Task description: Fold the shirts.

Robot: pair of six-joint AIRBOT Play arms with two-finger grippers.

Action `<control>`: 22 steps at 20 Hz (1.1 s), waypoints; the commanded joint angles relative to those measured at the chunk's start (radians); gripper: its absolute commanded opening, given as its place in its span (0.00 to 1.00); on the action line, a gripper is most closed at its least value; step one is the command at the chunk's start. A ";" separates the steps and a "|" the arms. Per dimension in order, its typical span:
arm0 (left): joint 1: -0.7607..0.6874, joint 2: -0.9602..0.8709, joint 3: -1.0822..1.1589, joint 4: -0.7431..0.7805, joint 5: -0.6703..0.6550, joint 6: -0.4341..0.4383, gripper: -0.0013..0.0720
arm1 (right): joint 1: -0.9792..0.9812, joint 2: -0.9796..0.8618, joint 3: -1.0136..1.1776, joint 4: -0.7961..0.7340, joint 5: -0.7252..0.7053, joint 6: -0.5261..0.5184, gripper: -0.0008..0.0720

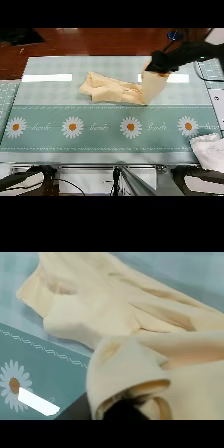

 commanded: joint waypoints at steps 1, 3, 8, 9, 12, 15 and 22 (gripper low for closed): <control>0.109 0.097 0.000 0.017 -0.047 0.026 0.06 | 0.145 -0.105 0.000 0.042 -0.196 0.091 0.03; 0.102 0.104 -0.001 0.016 -0.058 0.026 0.06 | 0.200 -0.161 0.000 0.116 -0.319 0.107 0.03; 0.023 0.101 -0.048 0.016 -0.064 0.031 0.06 | 0.283 -0.272 0.000 0.285 -0.575 0.110 0.05; 0.006 0.101 -0.068 0.016 -0.064 0.047 0.06 | 0.296 -0.291 0.000 0.306 -0.602 0.111 0.25; -0.037 0.101 -0.148 0.016 -0.064 0.058 0.06 | 0.321 -0.325 0.000 0.432 -0.645 0.057 0.58; -0.058 0.101 -0.258 0.017 -0.040 0.080 0.06 | 0.323 -0.322 0.000 0.706 -0.687 -0.189 0.67; -0.063 -0.050 -0.465 0.003 0.182 0.132 0.58 | 0.069 -0.164 0.001 0.861 -0.435 -0.396 0.58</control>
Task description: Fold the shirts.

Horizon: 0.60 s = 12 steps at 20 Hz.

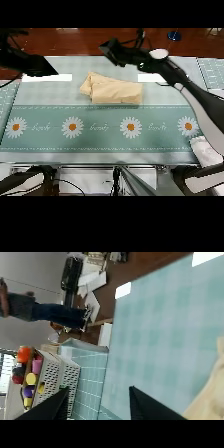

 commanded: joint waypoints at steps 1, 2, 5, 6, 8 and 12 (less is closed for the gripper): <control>-0.003 -0.126 -0.058 -0.038 0.098 0.034 0.65 | -0.170 0.094 0.001 -0.105 0.227 0.010 0.58; -0.004 -0.180 -0.058 -0.077 0.098 0.072 0.65 | -0.231 0.122 0.001 -0.222 0.316 0.072 0.58; -0.004 -0.345 -0.047 -0.220 0.111 0.142 0.82 | -0.370 0.174 0.001 -0.533 0.559 0.172 0.58; -0.007 -0.401 -0.033 -0.244 0.116 0.157 0.87 | -0.406 0.181 0.001 -0.605 0.633 0.174 0.59; -0.022 -0.496 0.007 -0.246 0.100 0.198 0.87 | -0.456 0.182 0.001 -0.694 0.736 0.173 0.59; -0.072 -0.619 0.080 -0.246 0.087 0.223 0.87 | -0.485 0.182 0.001 -0.807 0.750 0.161 0.59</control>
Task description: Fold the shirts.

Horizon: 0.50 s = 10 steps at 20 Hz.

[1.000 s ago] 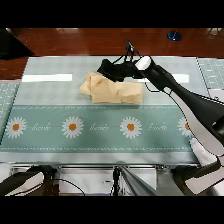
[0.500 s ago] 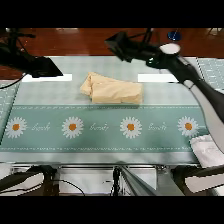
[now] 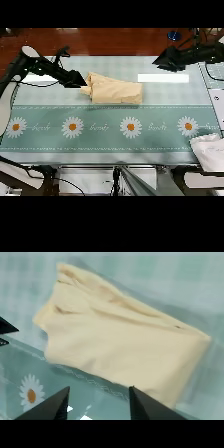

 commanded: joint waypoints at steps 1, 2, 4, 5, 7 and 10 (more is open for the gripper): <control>-0.043 -0.120 0.068 -0.024 -0.009 0.045 0.87 | -0.037 0.007 0.000 -0.154 0.065 0.002 0.59; -0.056 -0.143 0.089 -0.024 -0.009 0.045 0.87 | -0.037 0.006 0.000 -0.156 0.061 -0.001 0.59; -0.082 -0.188 0.127 -0.020 -0.011 0.038 0.87 | -0.037 0.006 0.000 -0.156 0.057 -0.004 0.65; -0.092 -0.208 0.142 -0.013 -0.011 0.024 0.87 | -0.037 0.006 0.000 -0.156 0.058 -0.008 0.65; -0.108 -0.243 0.168 0.024 -0.023 -0.008 0.87 | -0.037 0.006 0.000 -0.156 0.059 -0.015 0.65; -0.119 -0.272 0.177 0.040 -0.035 -0.008 0.87 | -0.037 0.006 0.000 -0.156 0.060 -0.018 0.65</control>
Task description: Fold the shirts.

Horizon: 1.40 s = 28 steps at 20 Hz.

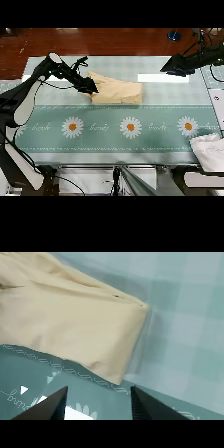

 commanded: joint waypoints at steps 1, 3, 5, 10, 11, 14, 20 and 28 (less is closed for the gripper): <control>-0.017 -0.045 0.020 0.025 -0.010 -0.012 0.86 | -0.002 0.000 0.000 -0.011 0.004 -0.006 0.65; -0.018 -0.061 0.020 0.025 -0.009 -0.012 0.79 | -0.002 0.000 0.000 -0.011 0.006 -0.006 0.65; -0.018 -0.068 0.020 0.024 -0.010 0.013 0.17 | -0.002 0.000 0.000 -0.011 0.008 -0.006 0.65; -0.010 -0.059 0.176 0.020 -0.138 -0.026 0.06 | -0.002 0.000 -0.001 -0.041 0.011 -0.006 0.65; -0.010 -0.055 0.234 0.020 -0.168 -0.047 0.06 | -0.002 0.000 -0.001 -0.057 0.011 -0.006 0.65; -0.017 -0.053 0.364 0.016 -0.195 -0.101 0.06 | -0.001 -0.002 -0.001 -0.084 0.013 -0.006 0.65; -0.025 -0.096 0.305 0.017 -0.204 -0.122 0.81 | -0.002 -0.002 -0.001 -0.086 0.027 -0.006 0.65; -0.038 -0.184 0.305 0.037 -0.197 -0.130 0.96 | -0.002 -0.002 -0.001 -0.087 0.046 -0.006 0.65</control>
